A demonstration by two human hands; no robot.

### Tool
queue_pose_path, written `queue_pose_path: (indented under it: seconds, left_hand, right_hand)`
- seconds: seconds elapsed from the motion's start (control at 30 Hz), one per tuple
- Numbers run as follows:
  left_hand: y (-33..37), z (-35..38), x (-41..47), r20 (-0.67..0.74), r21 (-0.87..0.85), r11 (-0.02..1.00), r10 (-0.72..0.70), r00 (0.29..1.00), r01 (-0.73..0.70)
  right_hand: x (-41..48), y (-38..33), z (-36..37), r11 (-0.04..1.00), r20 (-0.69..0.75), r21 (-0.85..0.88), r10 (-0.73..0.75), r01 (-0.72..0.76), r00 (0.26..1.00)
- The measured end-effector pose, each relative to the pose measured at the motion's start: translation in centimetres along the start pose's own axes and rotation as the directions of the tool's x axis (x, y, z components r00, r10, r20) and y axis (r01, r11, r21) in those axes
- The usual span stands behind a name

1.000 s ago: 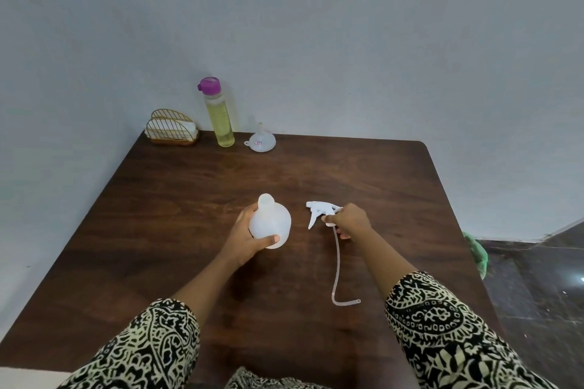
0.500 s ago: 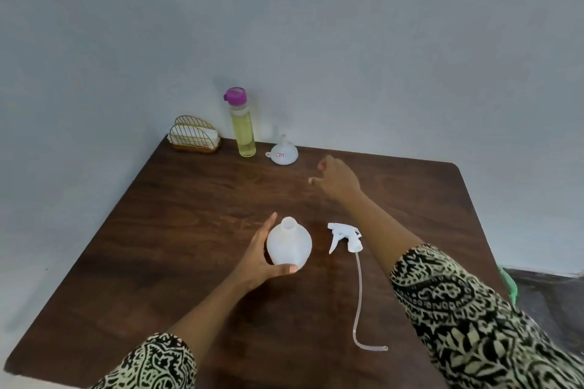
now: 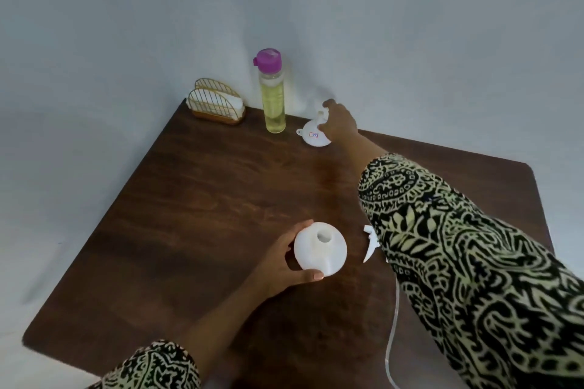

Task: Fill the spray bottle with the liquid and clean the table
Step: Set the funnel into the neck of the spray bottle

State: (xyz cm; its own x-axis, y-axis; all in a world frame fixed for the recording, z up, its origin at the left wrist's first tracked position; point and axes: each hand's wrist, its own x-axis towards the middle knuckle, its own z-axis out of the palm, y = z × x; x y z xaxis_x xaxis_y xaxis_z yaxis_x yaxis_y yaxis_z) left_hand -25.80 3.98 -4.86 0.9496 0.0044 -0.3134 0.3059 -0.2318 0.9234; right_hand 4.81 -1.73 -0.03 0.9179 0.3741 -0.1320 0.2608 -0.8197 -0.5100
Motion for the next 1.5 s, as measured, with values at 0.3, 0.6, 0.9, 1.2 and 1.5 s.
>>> queue_pose_path:
  seconds: [0.3,0.6,0.9,1.2,1.5]
  left_hand:
    - [0.2,0.0,-0.1,0.009,-0.038,0.999,-0.001,1.000,0.001]
    - [2.1,-1.8,-0.7,-0.056,0.017,0.999,0.043,0.998,-0.042]
    - [12.6,-3.1,-4.6,-0.327,-0.482,0.874,-0.122,0.937,-0.054]
    - [16.2,-3.5,-4.8,-0.233,-0.572,0.818,-0.229,0.945,0.057]
    - [20.1,-6.0,-2.3,-0.148,-0.186,0.969,-0.192,0.970,0.163]
  right_hand:
    - [0.7,0.4,-0.3,0.996,-0.059,0.040,-0.074,0.077,0.995]
    - [-12.0,0.4,-5.6,0.501,0.047,0.859,0.132,-0.107,0.990]
    - [-25.9,-0.9,-7.2,0.032,0.174,0.984,0.055,-0.175,0.983]
    - [-28.8,-0.7,-6.3,0.528,0.027,0.849,-0.004,-0.021,1.000]
    - [-27.9,0.1,-10.5,0.561,0.133,0.821,-0.003,-0.108,0.991]
